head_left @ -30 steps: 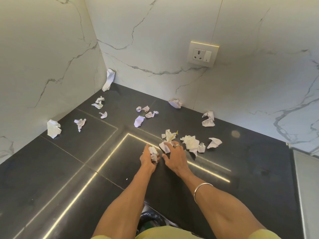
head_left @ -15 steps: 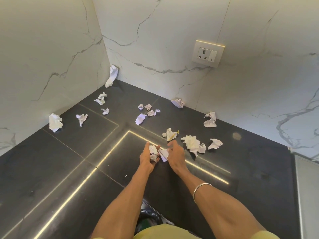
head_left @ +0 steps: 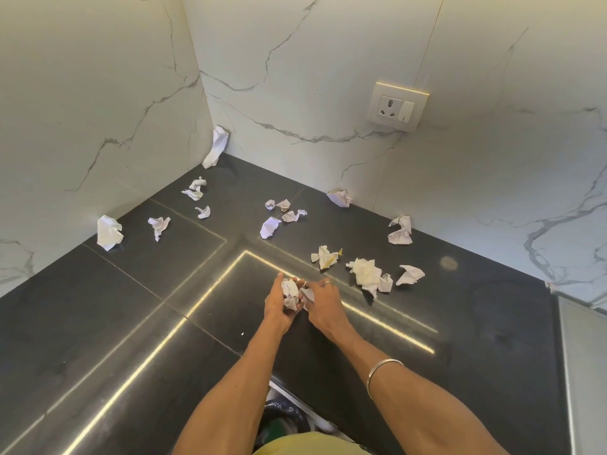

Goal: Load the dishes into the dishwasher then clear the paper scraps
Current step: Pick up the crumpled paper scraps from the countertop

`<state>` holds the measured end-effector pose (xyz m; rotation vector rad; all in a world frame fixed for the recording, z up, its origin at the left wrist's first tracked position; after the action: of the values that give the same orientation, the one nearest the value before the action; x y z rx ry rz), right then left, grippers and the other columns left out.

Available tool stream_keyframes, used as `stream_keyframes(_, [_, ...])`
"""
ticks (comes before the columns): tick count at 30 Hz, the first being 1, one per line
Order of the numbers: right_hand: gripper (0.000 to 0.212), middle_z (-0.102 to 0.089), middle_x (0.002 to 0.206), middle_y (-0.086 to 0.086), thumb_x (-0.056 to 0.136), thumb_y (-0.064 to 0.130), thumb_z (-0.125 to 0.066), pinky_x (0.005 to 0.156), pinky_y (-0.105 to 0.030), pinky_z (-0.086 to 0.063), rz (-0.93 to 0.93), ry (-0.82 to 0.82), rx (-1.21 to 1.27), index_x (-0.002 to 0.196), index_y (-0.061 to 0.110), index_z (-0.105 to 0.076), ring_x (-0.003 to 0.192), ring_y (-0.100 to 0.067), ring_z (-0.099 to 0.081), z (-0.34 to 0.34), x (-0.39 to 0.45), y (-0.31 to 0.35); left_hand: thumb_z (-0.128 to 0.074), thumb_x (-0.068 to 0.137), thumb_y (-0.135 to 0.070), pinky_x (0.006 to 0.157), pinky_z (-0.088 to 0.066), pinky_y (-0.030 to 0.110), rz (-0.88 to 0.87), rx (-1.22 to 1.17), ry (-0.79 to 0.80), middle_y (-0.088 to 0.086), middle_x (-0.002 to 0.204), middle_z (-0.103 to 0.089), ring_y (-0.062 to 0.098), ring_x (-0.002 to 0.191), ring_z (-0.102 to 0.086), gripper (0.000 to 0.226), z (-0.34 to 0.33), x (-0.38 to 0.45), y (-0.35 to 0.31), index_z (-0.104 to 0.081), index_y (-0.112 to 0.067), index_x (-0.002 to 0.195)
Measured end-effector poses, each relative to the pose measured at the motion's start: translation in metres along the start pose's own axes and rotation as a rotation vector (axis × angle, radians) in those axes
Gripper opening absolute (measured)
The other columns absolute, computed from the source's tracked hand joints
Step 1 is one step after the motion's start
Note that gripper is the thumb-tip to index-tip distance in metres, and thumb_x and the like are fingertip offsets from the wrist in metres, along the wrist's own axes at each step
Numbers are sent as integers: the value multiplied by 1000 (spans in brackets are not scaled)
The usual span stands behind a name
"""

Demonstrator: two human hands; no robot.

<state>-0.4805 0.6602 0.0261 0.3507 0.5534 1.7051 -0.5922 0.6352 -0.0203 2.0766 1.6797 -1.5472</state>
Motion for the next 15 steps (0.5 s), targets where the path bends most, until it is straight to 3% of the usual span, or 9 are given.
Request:
stream_keyframes(2, [34, -50, 115, -7, 88, 12, -61, 87, -35, -50, 3, 9, -54, 121, 20, -57, 103, -26, -53, 1, 0, 4, -66, 89, -44, 57, -56, 29, -6, 0, -3, 13, 106, -73, 23, 84, -71, 34, 2, -1, 0, -68, -12, 99])
stream_keyframes(5, [16, -57, 105, -8, 92, 23, -60, 72, -32, -47, -103, -16, 55, 104, 11, -62, 91, -27, -58, 13, 4, 2, -66, 89, -43, 55, -56, 29, 1, -23, 18, 13, 106, -72, 23, 85, -71, 33, 3, -2, 1, -67, -12, 98])
stream_keyframes(9, [15, -70, 98, -8, 87, 10, -58, 68, -27, -46, -280, -162, 362, 97, 9, -69, 86, -20, -62, 37, 7, -14, -60, 92, -45, 45, -46, 23, 25, -13, 88, 10, 94, -70, 18, 60, -63, 34, 2, -7, -1, -65, -13, 84])
stream_keyframes(12, [13, -69, 94, -4, 87, 10, -61, 67, -22, -42, -243, -297, 454, 97, 11, -68, 86, -19, -62, 58, 1, -7, -58, 93, -49, 47, -37, 24, 8, 37, 98, 7, 88, -71, 15, 55, -54, 37, 3, -10, -2, -67, -15, 82])
stream_keyframes(15, [11, -68, 89, 5, 87, 15, -66, 60, -8, -42, -153, -318, 435, 98, 14, -71, 79, -7, -62, 61, -6, 9, -57, 93, -49, 52, -38, 26, -1, 65, 66, 4, 76, -68, 14, 57, -57, 36, 3, -13, -1, -66, -16, 84])
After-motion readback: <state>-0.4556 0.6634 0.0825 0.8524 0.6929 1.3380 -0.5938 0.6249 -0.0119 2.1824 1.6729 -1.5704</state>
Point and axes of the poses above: each hand's wrist, its own x-axis towards the middle knuckle, its own z-axis out of the back of the hand, y = z × x, the point moved 9 cm from there along x, towards the middle knuckle
